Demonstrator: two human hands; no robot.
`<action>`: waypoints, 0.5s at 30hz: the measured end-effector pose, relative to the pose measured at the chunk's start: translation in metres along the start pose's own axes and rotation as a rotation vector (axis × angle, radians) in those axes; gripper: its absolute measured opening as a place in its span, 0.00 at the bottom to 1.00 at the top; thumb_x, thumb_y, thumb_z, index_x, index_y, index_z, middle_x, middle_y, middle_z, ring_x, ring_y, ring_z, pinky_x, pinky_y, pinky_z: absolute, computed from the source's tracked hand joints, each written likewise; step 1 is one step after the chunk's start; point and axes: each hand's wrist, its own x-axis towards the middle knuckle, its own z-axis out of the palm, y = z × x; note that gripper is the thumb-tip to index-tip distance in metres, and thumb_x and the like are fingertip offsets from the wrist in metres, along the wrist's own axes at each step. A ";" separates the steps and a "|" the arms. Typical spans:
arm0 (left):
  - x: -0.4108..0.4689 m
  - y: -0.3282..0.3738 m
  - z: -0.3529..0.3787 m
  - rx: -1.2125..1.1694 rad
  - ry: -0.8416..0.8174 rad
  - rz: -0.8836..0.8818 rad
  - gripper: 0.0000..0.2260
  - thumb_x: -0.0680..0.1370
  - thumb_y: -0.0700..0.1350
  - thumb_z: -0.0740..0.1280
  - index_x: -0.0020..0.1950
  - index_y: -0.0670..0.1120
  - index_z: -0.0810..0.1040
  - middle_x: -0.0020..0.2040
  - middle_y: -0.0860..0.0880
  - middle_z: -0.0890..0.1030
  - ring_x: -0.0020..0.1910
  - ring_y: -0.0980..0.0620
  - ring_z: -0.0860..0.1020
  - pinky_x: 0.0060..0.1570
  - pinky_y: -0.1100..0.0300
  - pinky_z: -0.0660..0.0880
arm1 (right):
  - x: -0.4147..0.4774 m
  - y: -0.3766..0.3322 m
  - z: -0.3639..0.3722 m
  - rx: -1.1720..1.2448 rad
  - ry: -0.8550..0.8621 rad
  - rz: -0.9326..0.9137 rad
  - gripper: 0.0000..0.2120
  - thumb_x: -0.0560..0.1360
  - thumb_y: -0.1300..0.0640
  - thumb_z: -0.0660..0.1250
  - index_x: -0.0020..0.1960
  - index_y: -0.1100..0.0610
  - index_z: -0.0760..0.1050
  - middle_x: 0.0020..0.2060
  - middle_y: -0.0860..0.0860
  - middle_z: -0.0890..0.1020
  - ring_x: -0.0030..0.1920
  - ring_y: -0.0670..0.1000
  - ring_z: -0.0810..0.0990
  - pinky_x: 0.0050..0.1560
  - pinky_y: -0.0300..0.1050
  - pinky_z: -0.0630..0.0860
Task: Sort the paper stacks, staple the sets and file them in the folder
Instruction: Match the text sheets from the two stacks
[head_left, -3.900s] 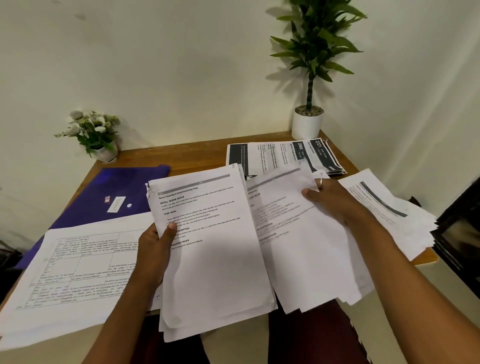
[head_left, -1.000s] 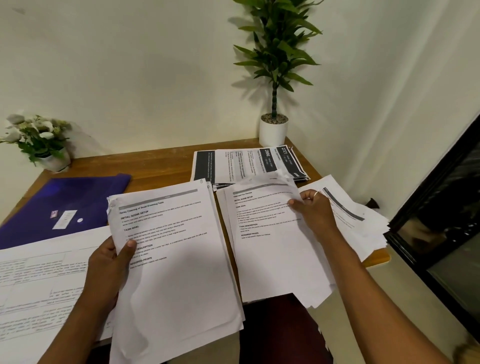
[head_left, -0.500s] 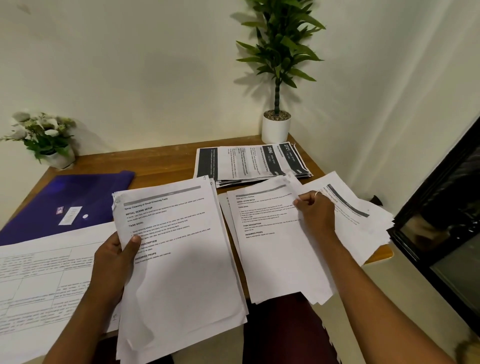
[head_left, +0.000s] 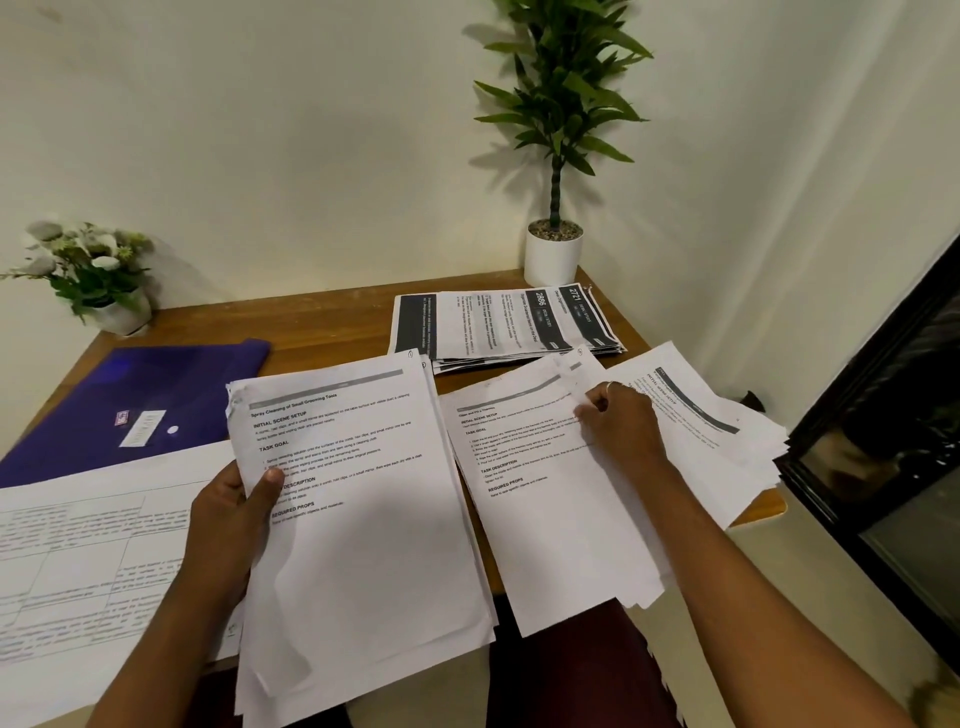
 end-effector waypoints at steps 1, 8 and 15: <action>0.000 0.000 0.000 0.002 -0.001 -0.001 0.11 0.83 0.47 0.65 0.64 0.48 0.78 0.51 0.50 0.83 0.47 0.51 0.82 0.41 0.57 0.77 | 0.003 -0.003 -0.003 -0.014 -0.032 0.000 0.08 0.78 0.54 0.72 0.52 0.58 0.82 0.45 0.51 0.83 0.44 0.49 0.78 0.45 0.41 0.70; 0.000 0.000 0.000 -0.010 -0.001 -0.009 0.10 0.82 0.47 0.65 0.63 0.49 0.77 0.52 0.52 0.82 0.47 0.51 0.82 0.43 0.57 0.78 | 0.010 -0.006 -0.004 -0.078 -0.140 -0.010 0.12 0.77 0.54 0.74 0.57 0.60 0.83 0.51 0.56 0.85 0.45 0.50 0.77 0.50 0.41 0.68; 0.001 0.000 0.000 -0.018 0.002 -0.013 0.07 0.83 0.47 0.65 0.61 0.51 0.78 0.50 0.57 0.82 0.47 0.52 0.82 0.43 0.57 0.77 | 0.002 -0.011 0.006 -0.131 -0.197 -0.034 0.14 0.78 0.50 0.72 0.59 0.58 0.81 0.51 0.54 0.85 0.53 0.56 0.82 0.51 0.42 0.70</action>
